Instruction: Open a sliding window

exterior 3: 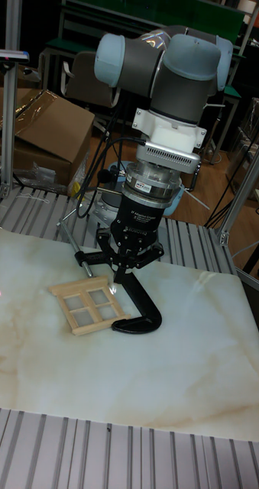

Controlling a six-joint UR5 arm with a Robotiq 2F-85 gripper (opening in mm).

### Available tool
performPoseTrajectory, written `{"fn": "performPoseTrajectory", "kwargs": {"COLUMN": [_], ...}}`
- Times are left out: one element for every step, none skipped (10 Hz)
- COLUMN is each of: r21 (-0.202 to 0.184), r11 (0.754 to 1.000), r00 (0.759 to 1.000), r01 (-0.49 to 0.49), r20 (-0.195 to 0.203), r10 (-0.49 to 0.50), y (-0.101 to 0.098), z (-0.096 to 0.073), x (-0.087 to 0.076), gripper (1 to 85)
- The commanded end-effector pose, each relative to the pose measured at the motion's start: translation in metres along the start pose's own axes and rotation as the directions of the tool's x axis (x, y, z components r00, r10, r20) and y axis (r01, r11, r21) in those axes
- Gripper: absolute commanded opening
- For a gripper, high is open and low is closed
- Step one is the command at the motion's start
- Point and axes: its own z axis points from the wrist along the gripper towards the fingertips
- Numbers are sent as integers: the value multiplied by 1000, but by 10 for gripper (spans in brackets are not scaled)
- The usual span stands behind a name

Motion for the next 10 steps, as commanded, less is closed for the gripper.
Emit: {"fn": "performPoseTrajectory", "kwargs": {"r21": [-7,-5,-1,2,2,7,7,8,16,15], "r11": [1000,1000,1000,1000,1000,1000,1000,1000,1000,1000], "r00": [1000,1000,1000,1000,1000,1000,1000,1000,1000,1000], "r01": [1,4,5,7,7,8,11,13,14,17], "r20": [6,6,6,6,6,5,3,3,2,2], "r10": [-1,-4,-5,-7,-7,-8,-11,-13,-14,-17], "y": [2,1,1,0,0,0,-1,0,-2,-2], "z": [-1,-1,-1,-1,-1,-2,-2,-2,-1,-2], "x": [-2,-2,-3,-3,-3,-4,-3,-4,-4,-3], "gripper": [7,7,7,7,7,7,7,7,7,7]}}
